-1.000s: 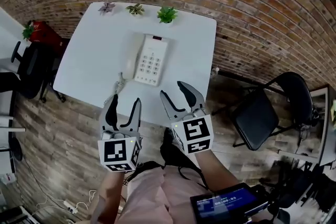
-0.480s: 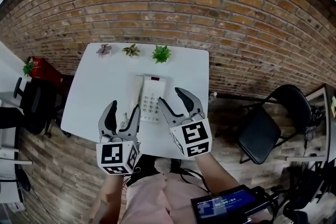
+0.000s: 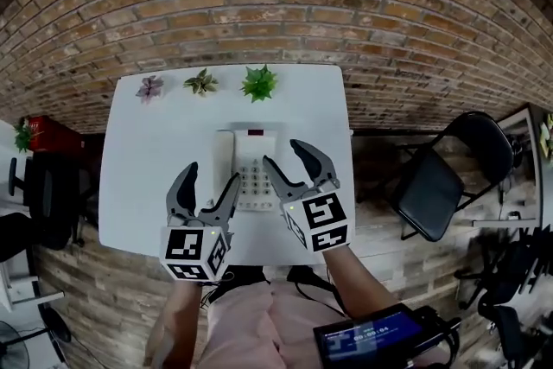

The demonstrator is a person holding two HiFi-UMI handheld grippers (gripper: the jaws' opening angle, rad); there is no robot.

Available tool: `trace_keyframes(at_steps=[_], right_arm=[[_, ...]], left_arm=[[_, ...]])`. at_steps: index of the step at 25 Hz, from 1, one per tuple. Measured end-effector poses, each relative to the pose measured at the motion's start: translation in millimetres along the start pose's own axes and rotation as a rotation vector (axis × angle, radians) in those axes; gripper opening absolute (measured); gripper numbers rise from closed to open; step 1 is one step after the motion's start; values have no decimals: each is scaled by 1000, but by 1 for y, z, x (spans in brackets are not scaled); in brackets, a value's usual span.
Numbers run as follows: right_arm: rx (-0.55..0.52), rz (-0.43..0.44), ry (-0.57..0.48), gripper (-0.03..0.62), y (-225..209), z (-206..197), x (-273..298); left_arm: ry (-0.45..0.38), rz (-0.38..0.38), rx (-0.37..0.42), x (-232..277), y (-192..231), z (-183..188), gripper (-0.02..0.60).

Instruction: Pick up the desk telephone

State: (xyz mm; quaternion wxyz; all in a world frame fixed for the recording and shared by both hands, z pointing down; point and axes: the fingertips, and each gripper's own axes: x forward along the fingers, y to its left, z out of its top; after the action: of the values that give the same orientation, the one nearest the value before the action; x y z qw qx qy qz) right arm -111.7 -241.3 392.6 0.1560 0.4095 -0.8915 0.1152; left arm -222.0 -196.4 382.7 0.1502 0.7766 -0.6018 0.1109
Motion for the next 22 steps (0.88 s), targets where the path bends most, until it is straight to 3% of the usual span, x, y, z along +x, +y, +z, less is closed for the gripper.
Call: trace_keyframes(at_steps=[8,18,22], right_arm=[[64,-26,128,284,-2,-48,34],[232,21,250,364,-3,-107,63],[306,49,276,374,-4,-122,72]], left_arm=[[121,-108,-81,34,25,-45,367],[295,-295,-245,79,29,-99,400],[338,-329,-321,92,33,-114,400]])
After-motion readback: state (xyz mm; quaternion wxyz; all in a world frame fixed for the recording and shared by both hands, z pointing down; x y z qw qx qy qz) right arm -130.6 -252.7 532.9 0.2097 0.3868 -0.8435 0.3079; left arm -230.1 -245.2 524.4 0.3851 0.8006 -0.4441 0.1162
